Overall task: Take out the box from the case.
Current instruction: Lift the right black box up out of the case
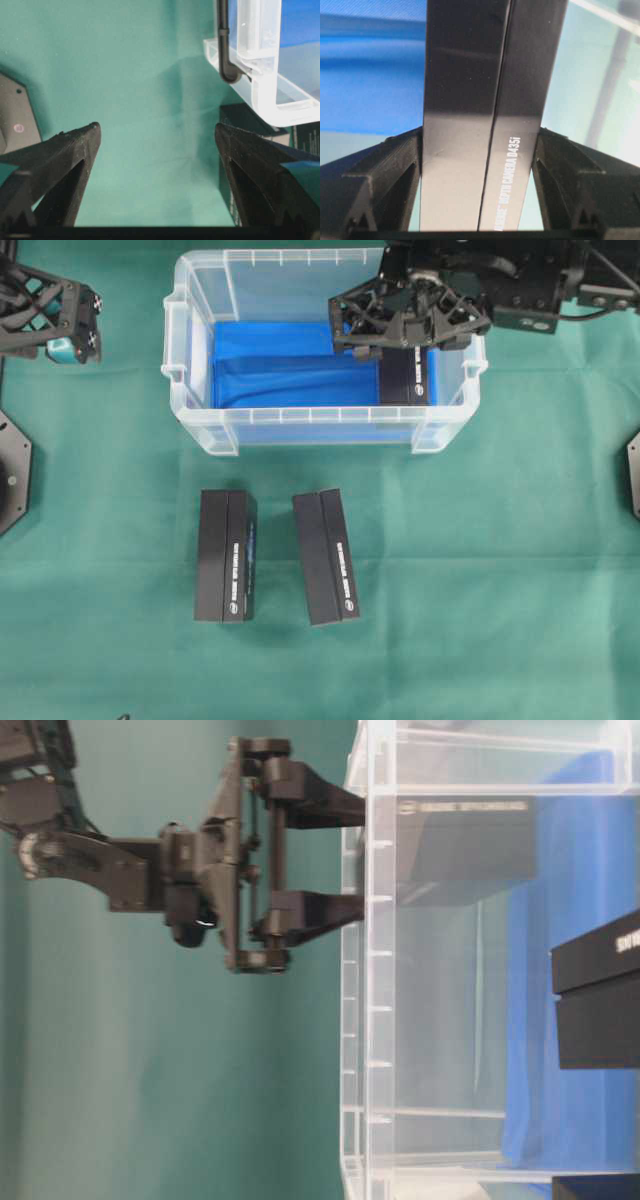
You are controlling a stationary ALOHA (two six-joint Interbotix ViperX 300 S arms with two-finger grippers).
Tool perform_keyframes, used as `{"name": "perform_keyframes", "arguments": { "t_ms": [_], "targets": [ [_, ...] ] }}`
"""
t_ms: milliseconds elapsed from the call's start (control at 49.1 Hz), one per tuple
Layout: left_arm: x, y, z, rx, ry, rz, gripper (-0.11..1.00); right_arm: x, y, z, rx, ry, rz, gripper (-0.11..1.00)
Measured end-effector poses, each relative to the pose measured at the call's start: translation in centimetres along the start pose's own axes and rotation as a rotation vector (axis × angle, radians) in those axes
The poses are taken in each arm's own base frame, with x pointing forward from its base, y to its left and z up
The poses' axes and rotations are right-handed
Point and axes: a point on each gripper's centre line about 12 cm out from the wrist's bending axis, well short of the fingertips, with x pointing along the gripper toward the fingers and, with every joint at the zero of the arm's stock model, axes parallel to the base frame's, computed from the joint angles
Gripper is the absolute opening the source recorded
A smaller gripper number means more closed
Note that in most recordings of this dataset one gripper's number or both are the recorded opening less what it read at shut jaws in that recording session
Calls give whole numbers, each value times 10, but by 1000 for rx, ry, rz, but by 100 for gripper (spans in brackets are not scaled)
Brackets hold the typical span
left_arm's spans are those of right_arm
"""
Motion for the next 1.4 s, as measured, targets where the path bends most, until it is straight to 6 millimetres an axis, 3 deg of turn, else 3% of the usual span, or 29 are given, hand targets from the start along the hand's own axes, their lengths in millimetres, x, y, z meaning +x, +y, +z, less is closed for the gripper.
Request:
{"name": "perform_keyframes", "arguments": {
  "t_ms": [488, 997, 1404],
  "targets": [
    [0, -2, 1, 10, -10, -21, 98, -71, -3, 5, 31, -11, 35, 66],
    [0, -2, 1, 10, -10, -21, 98, -121, -4, 6, 34, -32, 34, 66],
    [0, -2, 1, 10, -10, -21, 98, -128, -6, 6, 34, -45, 26, 66]
  ]
}}
